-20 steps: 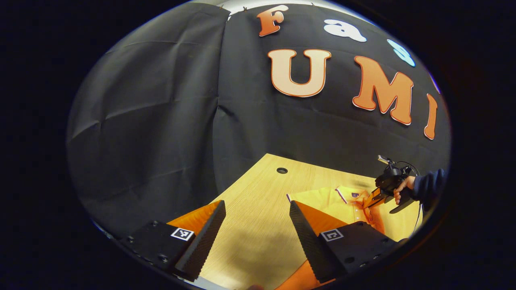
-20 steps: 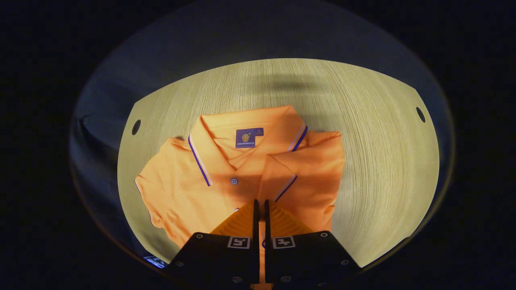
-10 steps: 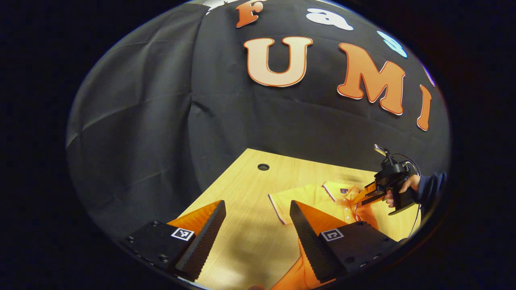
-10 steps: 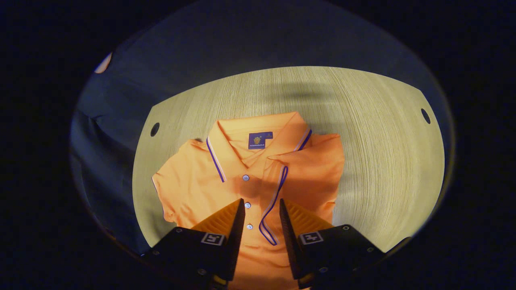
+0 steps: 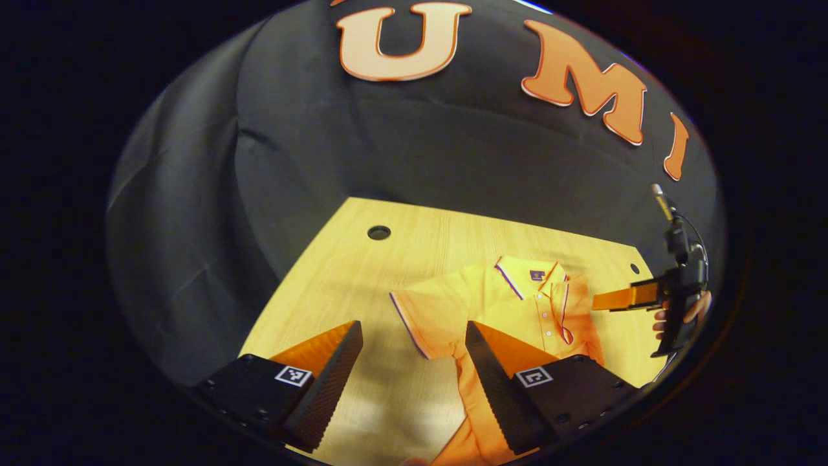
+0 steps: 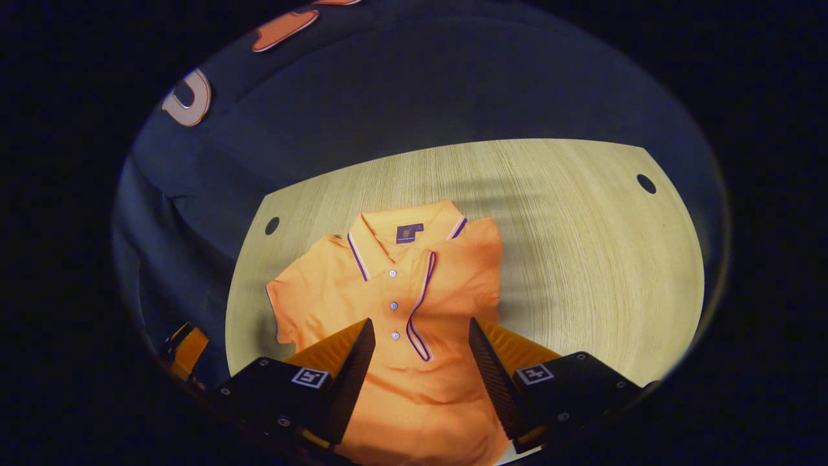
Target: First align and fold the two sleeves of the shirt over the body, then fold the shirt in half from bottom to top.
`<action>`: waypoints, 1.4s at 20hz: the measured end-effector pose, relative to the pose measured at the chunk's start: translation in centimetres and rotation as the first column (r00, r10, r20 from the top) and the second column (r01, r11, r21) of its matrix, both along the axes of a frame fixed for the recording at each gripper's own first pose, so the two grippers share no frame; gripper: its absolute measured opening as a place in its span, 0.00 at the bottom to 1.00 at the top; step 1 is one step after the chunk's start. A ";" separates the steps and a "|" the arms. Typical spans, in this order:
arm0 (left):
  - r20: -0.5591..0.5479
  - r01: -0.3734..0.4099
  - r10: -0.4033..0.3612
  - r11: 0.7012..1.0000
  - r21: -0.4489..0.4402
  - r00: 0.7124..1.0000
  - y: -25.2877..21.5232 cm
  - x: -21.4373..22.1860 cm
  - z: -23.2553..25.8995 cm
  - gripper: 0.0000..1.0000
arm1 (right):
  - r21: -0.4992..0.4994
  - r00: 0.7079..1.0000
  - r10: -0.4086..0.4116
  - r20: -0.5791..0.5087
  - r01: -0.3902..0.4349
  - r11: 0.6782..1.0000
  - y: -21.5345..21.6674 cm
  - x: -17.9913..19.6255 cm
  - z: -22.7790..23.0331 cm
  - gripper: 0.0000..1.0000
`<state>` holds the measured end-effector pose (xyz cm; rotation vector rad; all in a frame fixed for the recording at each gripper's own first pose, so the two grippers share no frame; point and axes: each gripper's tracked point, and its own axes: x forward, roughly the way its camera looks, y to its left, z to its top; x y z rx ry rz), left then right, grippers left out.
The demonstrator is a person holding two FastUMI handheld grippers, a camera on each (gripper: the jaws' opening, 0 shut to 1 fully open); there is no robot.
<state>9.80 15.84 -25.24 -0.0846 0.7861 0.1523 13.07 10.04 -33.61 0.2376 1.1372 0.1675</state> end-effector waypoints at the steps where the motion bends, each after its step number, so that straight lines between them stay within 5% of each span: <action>1: -0.052 -0.004 0.003 1.000 -0.030 0.999 0.4 0.8 -1.3 0.98 | -0.032 0.999 -0.011 0.033 0.012 0.999 -0.9 -0.4 0.6 0.91; 5: -0.211 -0.023 -0.006 0.991 -0.134 0.977 -0.7 3.0 -5.5 0.98 | -0.098 0.986 -0.081 0.145 0.095 0.991 -3.7 -2.3 3.6 0.93; 19: -0.525 -0.082 0.054 0.996 -0.030 0.849 1.8 6.2 -14.5 0.99 | -0.208 0.952 -0.157 0.261 0.214 0.954 -10.5 -9.9 8.6 0.95; 21: -0.551 -0.090 0.064 0.996 -0.021 0.832 1.8 6.1 -15.4 0.92 | -0.218 0.952 -0.149 0.269 0.211 0.953 -10.5 -10.4 8.9 0.95; 22: -0.566 -0.092 0.077 0.996 0.002 0.821 1.9 6.1 -15.3 0.81 | -0.218 0.952 -0.145 0.271 0.207 0.954 -10.4 -10.8 8.9 0.95; 25: -0.546 -0.074 0.064 0.997 0.004 0.835 1.5 6.9 -15.4 0.73 | -0.212 0.950 -0.161 0.267 0.221 0.952 -10.4 -11.4 8.9 0.96; 28: -0.517 -0.079 0.062 0.997 -0.011 0.854 1.0 7.5 -15.3 0.31 | -0.181 0.944 -0.196 0.265 0.249 0.951 -10.7 -12.0 8.6 0.95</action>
